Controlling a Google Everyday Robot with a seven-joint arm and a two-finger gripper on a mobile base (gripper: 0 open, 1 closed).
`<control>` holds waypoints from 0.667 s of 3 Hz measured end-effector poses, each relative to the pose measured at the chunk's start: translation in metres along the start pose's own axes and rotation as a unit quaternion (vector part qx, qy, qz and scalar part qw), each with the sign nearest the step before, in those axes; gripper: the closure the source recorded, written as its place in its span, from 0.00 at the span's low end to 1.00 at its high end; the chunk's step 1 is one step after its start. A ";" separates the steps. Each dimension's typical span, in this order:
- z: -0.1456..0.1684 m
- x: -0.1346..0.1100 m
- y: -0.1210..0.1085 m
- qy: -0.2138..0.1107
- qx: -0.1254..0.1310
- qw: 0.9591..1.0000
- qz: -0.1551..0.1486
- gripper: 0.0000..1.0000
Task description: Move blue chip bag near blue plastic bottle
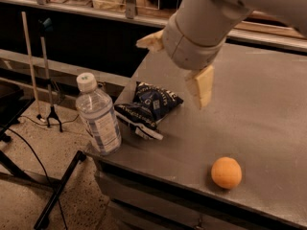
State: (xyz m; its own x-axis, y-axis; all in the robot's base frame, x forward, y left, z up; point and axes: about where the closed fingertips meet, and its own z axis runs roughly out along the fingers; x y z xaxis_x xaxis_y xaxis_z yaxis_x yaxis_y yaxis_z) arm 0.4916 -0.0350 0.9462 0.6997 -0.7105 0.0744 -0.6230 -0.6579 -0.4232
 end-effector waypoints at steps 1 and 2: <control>-0.017 0.026 0.004 0.025 -0.005 0.999 0.032 0.00; -0.021 0.031 0.005 0.031 -0.005 0.999 0.038 0.00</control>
Offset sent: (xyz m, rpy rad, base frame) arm 0.0102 -0.0267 0.0167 -0.0161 -0.0114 -0.0840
